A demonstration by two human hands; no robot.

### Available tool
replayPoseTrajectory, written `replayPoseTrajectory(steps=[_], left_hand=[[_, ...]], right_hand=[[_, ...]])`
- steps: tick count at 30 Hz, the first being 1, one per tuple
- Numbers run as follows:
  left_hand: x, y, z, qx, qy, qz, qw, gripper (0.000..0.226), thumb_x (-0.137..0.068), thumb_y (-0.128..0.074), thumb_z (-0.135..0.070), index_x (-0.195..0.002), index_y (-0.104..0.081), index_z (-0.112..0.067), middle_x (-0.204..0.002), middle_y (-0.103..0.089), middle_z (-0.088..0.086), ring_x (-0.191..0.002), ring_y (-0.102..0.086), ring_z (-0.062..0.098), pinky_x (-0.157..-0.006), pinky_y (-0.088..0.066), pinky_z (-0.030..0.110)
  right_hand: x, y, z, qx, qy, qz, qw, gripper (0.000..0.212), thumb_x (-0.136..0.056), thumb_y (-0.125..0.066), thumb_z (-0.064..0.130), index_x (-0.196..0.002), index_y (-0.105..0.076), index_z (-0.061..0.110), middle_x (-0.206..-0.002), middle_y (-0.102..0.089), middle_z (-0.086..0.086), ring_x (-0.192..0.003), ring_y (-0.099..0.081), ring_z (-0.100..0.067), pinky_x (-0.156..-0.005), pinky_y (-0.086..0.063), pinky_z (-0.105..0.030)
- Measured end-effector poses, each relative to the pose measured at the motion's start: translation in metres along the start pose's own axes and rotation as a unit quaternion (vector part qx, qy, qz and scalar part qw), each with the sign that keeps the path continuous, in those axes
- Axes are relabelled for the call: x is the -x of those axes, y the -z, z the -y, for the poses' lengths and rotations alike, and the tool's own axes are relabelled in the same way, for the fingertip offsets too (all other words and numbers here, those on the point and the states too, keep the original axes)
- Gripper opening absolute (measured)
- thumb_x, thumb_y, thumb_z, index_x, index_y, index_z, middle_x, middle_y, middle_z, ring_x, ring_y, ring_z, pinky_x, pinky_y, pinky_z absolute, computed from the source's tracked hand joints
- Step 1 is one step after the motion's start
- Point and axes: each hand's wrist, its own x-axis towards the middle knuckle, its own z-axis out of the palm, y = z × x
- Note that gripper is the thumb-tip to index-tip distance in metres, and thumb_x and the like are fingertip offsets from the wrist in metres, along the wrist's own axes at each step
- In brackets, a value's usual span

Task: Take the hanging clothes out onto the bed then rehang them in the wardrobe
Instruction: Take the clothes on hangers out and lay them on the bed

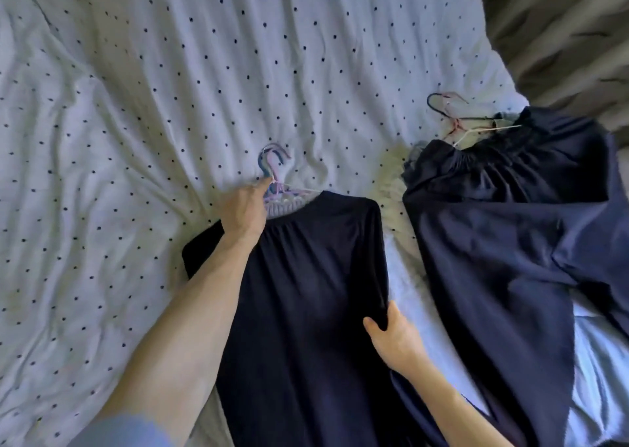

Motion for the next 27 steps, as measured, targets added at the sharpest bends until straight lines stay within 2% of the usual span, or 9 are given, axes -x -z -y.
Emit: replayPoseTrajectory(steps=[3, 7, 10, 13, 17, 20, 22, 25, 27], left_hand=[[-0.009, -0.019, 0.007, -0.016, -0.011, -0.049, 0.999, 0.064, -0.091, -0.052, 0.002, -0.146, -0.048, -0.031, -0.089, -0.066, 0.015, -0.076, -0.064, 0.036, -0.054, -0.038, 0.035], [0.006, -0.034, 0.019, 0.020, -0.031, -0.084, 0.996, 0.059, -0.089, -0.054, 0.001, -0.139, -0.051, -0.030, -0.091, -0.066, 0.012, -0.076, -0.064, 0.036, -0.053, -0.046, 0.038], [0.015, -0.035, 0.022, 0.072, -0.038, -0.040, 0.996, 0.077, -0.086, -0.052, 0.006, -0.152, -0.035, -0.029, -0.122, -0.060, 0.011, -0.106, -0.060, 0.036, -0.075, -0.055, 0.047], [0.041, -0.032, 0.012, 0.055, -0.033, -0.029, 0.998, 0.078, -0.086, -0.054, -0.002, -0.157, -0.024, -0.013, -0.152, -0.038, 0.018, -0.136, -0.041, 0.039, -0.105, -0.042, 0.055], [0.131, -0.038, -0.030, 0.029, -0.124, -0.063, 0.990, 0.065, -0.097, -0.051, -0.026, -0.155, -0.029, -0.009, -0.160, -0.026, 0.019, -0.144, -0.033, 0.036, -0.108, -0.037, 0.059], [0.217, -0.052, -0.075, 0.056, -0.249, 0.020, 0.967, 0.065, -0.100, -0.047, -0.037, -0.158, -0.024, -0.022, -0.165, -0.016, 0.012, -0.150, -0.022, 0.032, -0.116, -0.029, 0.058], [0.268, -0.064, -0.105, 0.031, -0.310, 0.102, 0.945, 0.067, -0.100, -0.043, -0.044, -0.159, -0.014, -0.032, -0.168, -0.005, 0.006, -0.153, -0.011, 0.030, -0.119, -0.022, 0.058], [0.320, -0.079, -0.142, -0.010, -0.292, 0.232, 0.928, 0.070, -0.101, -0.041, -0.046, -0.158, -0.002, -0.038, -0.167, 0.012, 0.001, -0.154, 0.001, 0.031, -0.120, -0.015, 0.060], [0.342, -0.083, -0.160, -0.033, -0.244, 0.281, 0.927, 0.072, -0.102, -0.042, -0.043, -0.158, 0.000, -0.034, -0.166, 0.017, 0.001, -0.153, 0.000, 0.032, -0.120, -0.016, 0.060]], right_hand=[[-0.002, -0.002, -0.011, 0.037, 0.026, -0.005, 0.999, 0.043, -0.094, -0.061, 0.033, -0.131, -0.045, 0.019, -0.112, -0.060, 0.007, -0.118, -0.056, -0.019, -0.095, -0.042, -0.024], [0.010, -0.005, -0.016, 0.081, 0.034, -0.012, 0.996, 0.049, -0.089, -0.063, 0.041, -0.130, -0.041, 0.025, -0.113, -0.063, 0.006, -0.111, -0.059, -0.018, -0.092, -0.049, -0.033], [0.029, -0.002, -0.021, 0.168, 0.029, -0.040, 0.984, 0.051, -0.085, -0.056, 0.062, -0.119, -0.044, 0.026, -0.109, -0.062, 0.010, -0.112, -0.057, -0.016, -0.092, -0.042, -0.033], [0.056, 0.010, -0.050, 0.216, 0.013, -0.057, 0.975, 0.061, -0.078, -0.043, 0.081, -0.120, -0.046, 0.036, -0.111, -0.060, 0.018, -0.116, -0.053, -0.012, -0.097, -0.036, -0.033], [0.099, 0.030, -0.108, 0.281, -0.021, -0.047, 0.958, 0.069, -0.078, -0.034, 0.086, -0.119, -0.049, 0.033, -0.115, -0.059, 0.016, -0.118, -0.049, -0.014, -0.102, -0.032, -0.035], [0.121, 0.032, -0.151, 0.308, -0.064, -0.029, 0.949, 0.052, -0.088, -0.041, 0.072, -0.109, -0.050, 0.025, -0.111, -0.063, 0.009, -0.110, -0.057, -0.019, -0.092, -0.035, -0.035], [0.132, 0.031, -0.174, 0.235, -0.101, -0.012, 0.967, 0.037, -0.094, -0.044, 0.057, -0.094, -0.051, 0.020, -0.097, -0.068, -0.001, -0.095, -0.063, -0.026, -0.078, -0.040, -0.035], [0.148, 0.025, -0.203, 0.088, -0.131, -0.022, 0.987, 0.037, -0.095, -0.046, 0.049, -0.075, -0.050, 0.019, -0.083, -0.065, -0.008, -0.083, -0.062, -0.032, -0.069, -0.047, -0.036], [0.157, 0.020, -0.222, 0.067, -0.123, -0.030, 0.990, 0.034, -0.097, -0.046, 0.048, -0.082, -0.053, 0.018, -0.094, -0.066, -0.012, -0.093, -0.061, -0.035, -0.075, -0.048, -0.038]])
